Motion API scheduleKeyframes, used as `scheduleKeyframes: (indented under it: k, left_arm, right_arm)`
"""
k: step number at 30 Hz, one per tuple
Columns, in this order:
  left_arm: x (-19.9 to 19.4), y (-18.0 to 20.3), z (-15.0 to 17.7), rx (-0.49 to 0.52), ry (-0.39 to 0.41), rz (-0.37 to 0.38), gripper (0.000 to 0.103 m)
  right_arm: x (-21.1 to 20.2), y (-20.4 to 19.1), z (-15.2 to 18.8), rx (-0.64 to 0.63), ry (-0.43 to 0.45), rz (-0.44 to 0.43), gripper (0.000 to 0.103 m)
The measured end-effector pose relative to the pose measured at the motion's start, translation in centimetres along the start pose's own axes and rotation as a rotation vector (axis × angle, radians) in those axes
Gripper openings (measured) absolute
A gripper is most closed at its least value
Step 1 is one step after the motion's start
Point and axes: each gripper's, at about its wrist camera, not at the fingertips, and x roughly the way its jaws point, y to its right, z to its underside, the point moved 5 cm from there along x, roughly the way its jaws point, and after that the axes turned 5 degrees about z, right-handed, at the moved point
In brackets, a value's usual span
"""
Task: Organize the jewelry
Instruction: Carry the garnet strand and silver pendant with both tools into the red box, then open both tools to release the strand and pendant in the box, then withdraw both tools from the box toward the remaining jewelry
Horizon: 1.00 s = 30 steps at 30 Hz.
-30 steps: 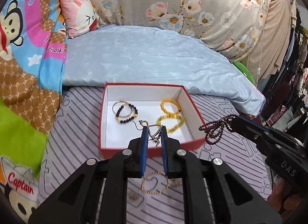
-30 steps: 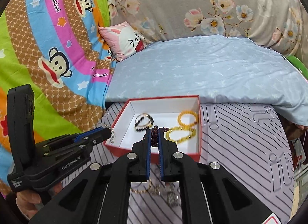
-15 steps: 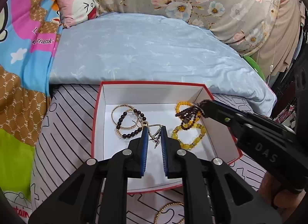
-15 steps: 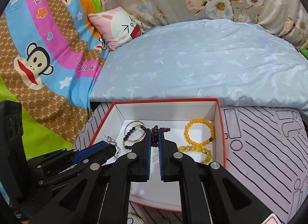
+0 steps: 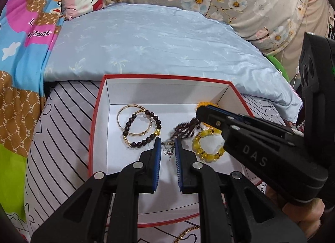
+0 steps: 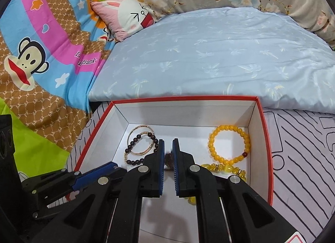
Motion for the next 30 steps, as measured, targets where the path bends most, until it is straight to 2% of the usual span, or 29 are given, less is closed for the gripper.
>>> scheduleKeyframes:
  k: [2, 3, 4, 8, 19, 23, 26, 30]
  left_arm:
    - [-0.1, -0.2, 0.1, -0.011, 0.005, -0.011, 0.028]
    - [-0.2, -0.3, 0.1, -0.018, 0.008, -0.018, 0.042]
    - [-0.5, -0.5, 0.0, -0.025, 0.021, -0.022, 0.043]
    - [-1.6, -0.7, -0.1, -0.027, 0.044, -0.024, 0.043]
    - [-5.4, 0.2, 1.6, -0.019, 0.068, -0.042, 0.043]
    - [-7.2, 0.5, 2.8, -0.028, 0.074, -0.036, 0.043]
    - [-8.3, 0.5, 3.9, -0.037, 0.079, -0.044, 0.043]
    - [-9.1, 0.5, 5.7, -0.044, 0.065, -0.05, 0.048]
  right_arm:
    - [-0.3, 0.0, -0.2, -0.011, 0.011, 0.016, 0.012]
    - [-0.7, 0.0, -0.3, -0.016, 0.023, 0.026, 0.012]
    - [-1.1, 0.1, -0.4, -0.017, 0.034, 0.034, 0.016]
    - [-3.8, 0.9, -0.2, 0.001, 0.076, 0.053, 0.03]
    - [-10.4, 1.4, 3.2, 0.01, 0.116, 0.076, 0.032]
    - [-12.1, 1.0, 5.3, -0.007, 0.112, 0.099, 0.033]
    - [-13.1, 0.8, 7.1, -0.011, 0.103, 0.115, 0.039]
    - [-14.0, 1.0, 9.8, 0.005, 0.072, 0.114, 0.039]
